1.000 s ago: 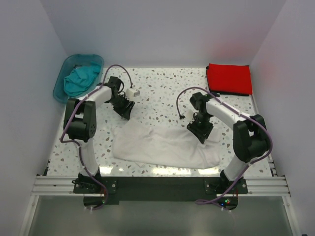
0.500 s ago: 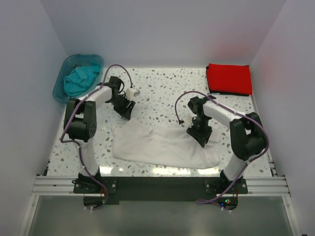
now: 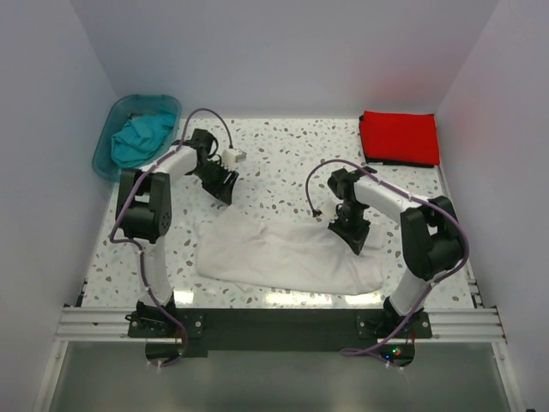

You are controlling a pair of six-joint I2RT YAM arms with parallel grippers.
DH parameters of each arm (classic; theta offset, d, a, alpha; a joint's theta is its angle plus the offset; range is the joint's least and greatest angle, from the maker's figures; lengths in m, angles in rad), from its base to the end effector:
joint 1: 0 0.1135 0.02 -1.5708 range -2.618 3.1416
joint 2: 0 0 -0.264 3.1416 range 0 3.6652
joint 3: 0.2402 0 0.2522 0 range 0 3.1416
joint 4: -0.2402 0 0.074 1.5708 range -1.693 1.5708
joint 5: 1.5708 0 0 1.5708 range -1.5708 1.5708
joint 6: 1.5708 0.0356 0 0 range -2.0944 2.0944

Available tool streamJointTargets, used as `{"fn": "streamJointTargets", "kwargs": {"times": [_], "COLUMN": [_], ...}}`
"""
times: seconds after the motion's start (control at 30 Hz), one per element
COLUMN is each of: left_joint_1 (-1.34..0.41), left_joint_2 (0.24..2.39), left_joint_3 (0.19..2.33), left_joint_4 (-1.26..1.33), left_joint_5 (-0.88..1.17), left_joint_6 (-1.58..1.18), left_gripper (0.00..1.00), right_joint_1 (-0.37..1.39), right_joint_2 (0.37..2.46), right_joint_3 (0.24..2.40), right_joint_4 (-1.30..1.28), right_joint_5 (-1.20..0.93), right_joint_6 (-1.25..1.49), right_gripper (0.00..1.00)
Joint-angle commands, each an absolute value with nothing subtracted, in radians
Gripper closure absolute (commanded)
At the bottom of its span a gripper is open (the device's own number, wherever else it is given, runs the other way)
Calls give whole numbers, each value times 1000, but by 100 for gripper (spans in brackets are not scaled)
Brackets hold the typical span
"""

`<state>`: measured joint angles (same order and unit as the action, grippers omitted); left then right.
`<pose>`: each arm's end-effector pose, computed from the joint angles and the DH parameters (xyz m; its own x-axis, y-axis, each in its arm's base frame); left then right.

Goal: Fold and stack the t-shirts
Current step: Flatten the tshirt out

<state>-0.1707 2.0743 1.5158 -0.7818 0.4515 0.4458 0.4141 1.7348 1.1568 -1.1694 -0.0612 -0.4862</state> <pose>0.4025 -0.0851 0.1626 -0.7574 0.5243 -0.3893 0.6402 0.7135 -0.2848 0.2571 0.1154 0.1825 -0.6137 -0.7792 0.1272 -0.7675 0.6266 0.1353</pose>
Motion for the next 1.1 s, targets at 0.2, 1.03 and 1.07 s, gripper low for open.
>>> {"fn": "streamJointTargets", "kwargs": {"times": [0.2,1.03,1.07], "left_joint_1": [-173,-155,-134], "left_joint_2": [2066,2085,2068], "left_joint_3": [1526,1527,1552], "left_joint_4": [-831,-838,-839], "left_joint_5": [626,646,653], "left_joint_6": [431,365,362], "left_gripper": [45,100,100], "right_joint_1": [419,348,322], "right_joint_2": [1689,1631,1626], "right_joint_3": [1155,1225,1241], "right_joint_4": [-1180,-1207,-1216], "right_joint_5": [-43,-38,-35], "right_joint_6": [-488,-541,-558], "right_gripper": [100,100,100]}}
